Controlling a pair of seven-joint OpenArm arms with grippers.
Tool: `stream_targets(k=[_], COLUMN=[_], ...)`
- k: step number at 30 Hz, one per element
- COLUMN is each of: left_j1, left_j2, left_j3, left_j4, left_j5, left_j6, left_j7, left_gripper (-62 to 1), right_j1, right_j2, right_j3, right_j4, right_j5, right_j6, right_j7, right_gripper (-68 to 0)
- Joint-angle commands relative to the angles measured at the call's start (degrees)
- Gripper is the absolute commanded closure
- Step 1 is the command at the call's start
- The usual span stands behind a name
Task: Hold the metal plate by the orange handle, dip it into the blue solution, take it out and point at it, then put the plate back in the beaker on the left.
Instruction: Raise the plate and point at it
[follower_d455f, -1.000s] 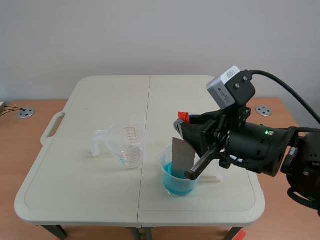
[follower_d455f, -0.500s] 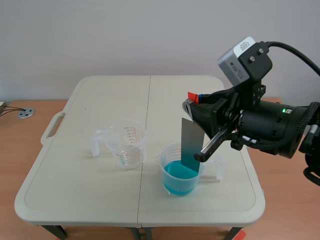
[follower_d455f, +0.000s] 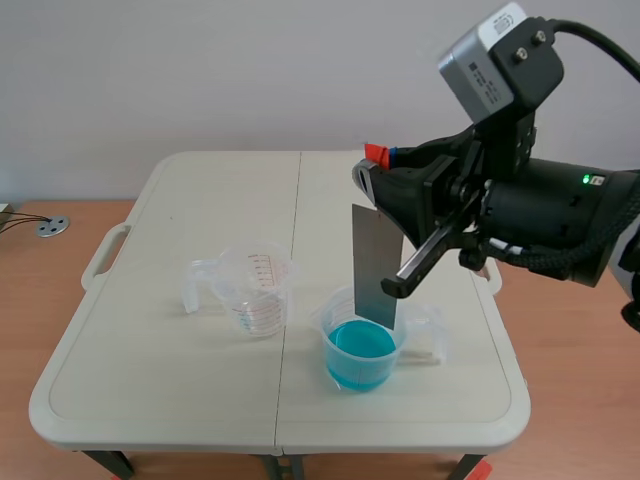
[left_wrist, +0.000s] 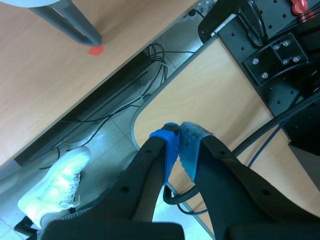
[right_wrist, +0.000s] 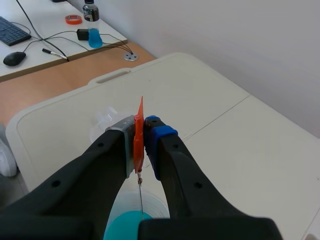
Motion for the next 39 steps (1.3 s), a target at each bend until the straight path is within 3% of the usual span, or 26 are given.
stream_targets(k=[1, 12, 20, 28, 33, 39], left_j1=[-0.04, -5.95, -13.4, -23.5, -31.28, -40.0], left_j2=[-0.35, -0.5, -0.52, -0.48, -0.24, 2.27], left_j3=[0.26, 0.26, 0.39, 0.85, 4.09, 9.29], left_j4=[0.94, 0.94, 0.94, 0.94, 0.94, 0.94], left_j5=[-0.17, -0.17, -0.2, -0.96, -1.05, -1.03], left_j6=[-0.35, -0.35, -0.79, -8.37, -11.02, -11.13], left_j7=[-0.74, -0.72, -0.74, -0.79, -0.59, 4.13], left_gripper=[-3.2, -3.2, -3.2, -3.2, -3.2, -3.2], right_j1=[0.2, 0.22, 0.22, 0.22, 0.22, 0.22], right_j2=[0.76, 0.76, 0.76, 0.76, 0.76, 0.74], right_j3=[0.55, 0.55, 0.55, 0.55, 0.55, 0.55], right_j4=[2.19, 6.95, 10.08, 12.87, 13.07, 13.07], right_j5=[0.98, 1.09, 4.59, 7.02, 7.02, 6.99], right_j6=[-0.13, -0.13, -0.15, -0.17, -0.17, -0.17], right_j7=[0.02, -1.03, -4.02, -5.35, -5.49, -5.53], right_gripper=[-1.5, -1.5, -1.5, -1.5, -1.5, -1.5])
